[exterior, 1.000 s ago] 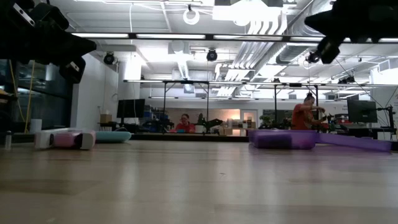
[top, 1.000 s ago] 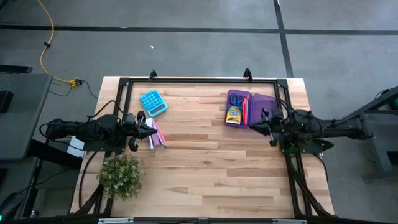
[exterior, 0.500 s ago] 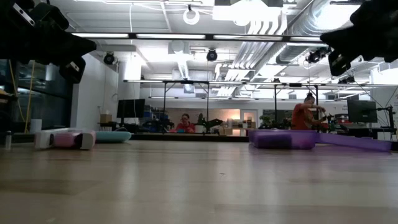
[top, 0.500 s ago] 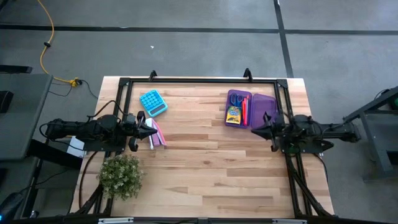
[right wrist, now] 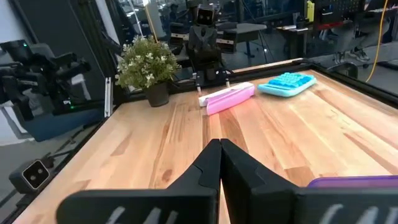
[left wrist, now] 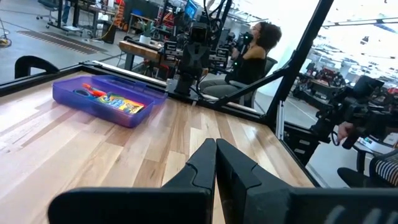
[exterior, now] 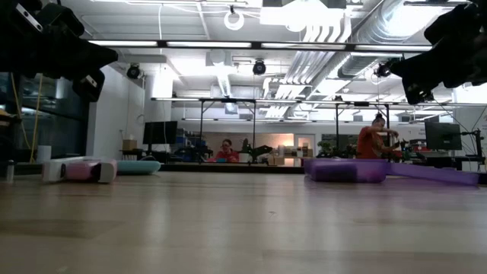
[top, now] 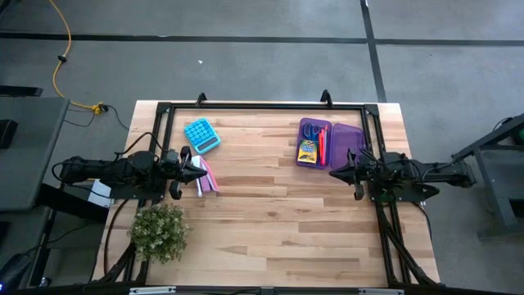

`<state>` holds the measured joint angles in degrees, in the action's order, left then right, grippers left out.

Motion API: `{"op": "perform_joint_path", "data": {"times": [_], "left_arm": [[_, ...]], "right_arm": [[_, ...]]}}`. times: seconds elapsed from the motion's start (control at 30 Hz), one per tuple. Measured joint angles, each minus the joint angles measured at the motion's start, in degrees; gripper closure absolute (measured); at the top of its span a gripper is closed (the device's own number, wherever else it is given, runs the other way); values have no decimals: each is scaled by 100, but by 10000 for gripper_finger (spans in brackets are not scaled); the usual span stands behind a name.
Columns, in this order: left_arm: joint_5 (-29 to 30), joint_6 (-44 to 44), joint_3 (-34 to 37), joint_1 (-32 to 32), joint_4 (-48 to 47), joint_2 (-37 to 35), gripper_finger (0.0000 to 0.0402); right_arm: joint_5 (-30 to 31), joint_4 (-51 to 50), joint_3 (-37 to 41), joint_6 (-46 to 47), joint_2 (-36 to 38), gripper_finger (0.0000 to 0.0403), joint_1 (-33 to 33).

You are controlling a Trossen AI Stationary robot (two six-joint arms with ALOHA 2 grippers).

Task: Pack school essentials
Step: Return to Home Position

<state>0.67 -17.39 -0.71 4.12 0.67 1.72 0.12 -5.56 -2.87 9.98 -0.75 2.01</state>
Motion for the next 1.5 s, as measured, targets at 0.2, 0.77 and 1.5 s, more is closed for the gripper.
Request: {"op": "perform_joint_path", "data": {"times": [0.2,0.77,1.5], "left_arm": [[0,0,0,0,2,0,401],[1,0,0,-11,10,-38,401],[0,1,-7,-87,52,-151,401]], "right_arm": [[-9,-4,0,338,0,403,0],[-11,-14,-4,800,70,403,1],[-11,-11,-4,800,46,402,1]]}}
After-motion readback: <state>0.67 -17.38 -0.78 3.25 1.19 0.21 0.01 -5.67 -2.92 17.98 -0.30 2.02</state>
